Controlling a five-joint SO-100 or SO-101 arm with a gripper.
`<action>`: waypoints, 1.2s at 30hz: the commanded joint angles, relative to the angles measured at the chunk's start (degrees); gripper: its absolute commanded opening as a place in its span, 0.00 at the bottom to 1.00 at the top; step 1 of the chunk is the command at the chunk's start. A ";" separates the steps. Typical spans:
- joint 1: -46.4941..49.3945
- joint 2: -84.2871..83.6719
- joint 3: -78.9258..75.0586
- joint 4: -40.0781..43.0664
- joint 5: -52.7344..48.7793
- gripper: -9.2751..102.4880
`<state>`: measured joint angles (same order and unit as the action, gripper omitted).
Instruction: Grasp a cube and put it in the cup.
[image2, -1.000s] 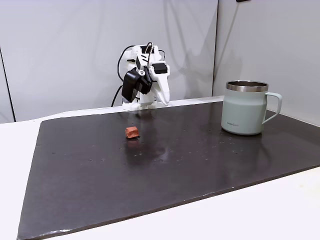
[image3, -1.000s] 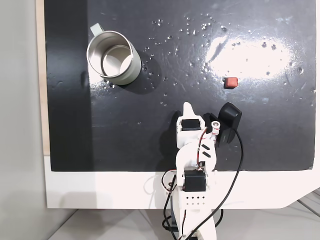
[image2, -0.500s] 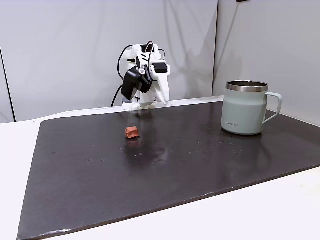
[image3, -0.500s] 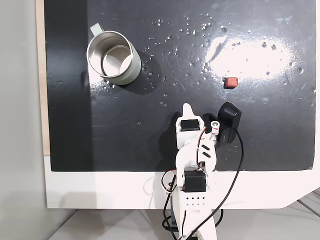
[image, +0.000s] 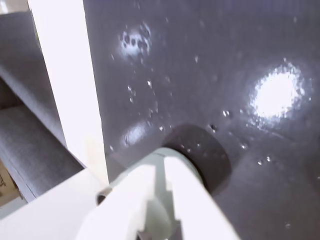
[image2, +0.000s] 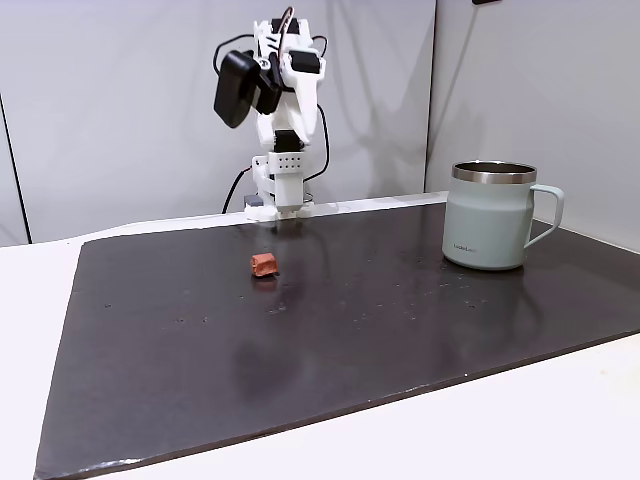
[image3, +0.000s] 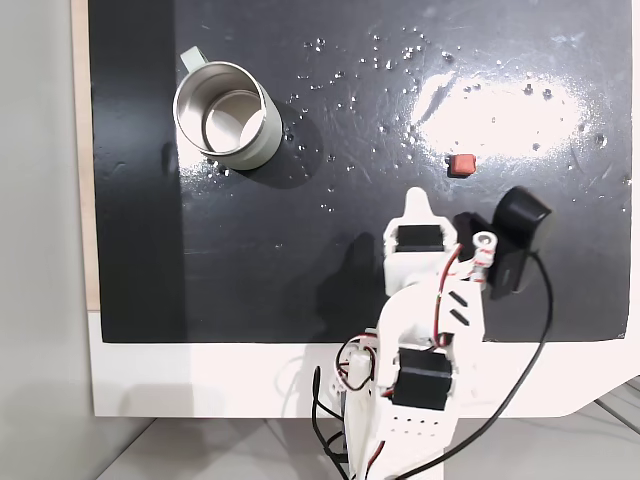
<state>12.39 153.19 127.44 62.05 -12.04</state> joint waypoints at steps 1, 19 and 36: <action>3.08 -8.00 -10.99 1.23 -2.55 0.08; 12.74 -45.97 -37.53 8.53 -18.37 0.08; 13.10 -70.05 -60.73 26.46 -21.18 0.08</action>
<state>24.87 82.62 71.02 87.45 -32.78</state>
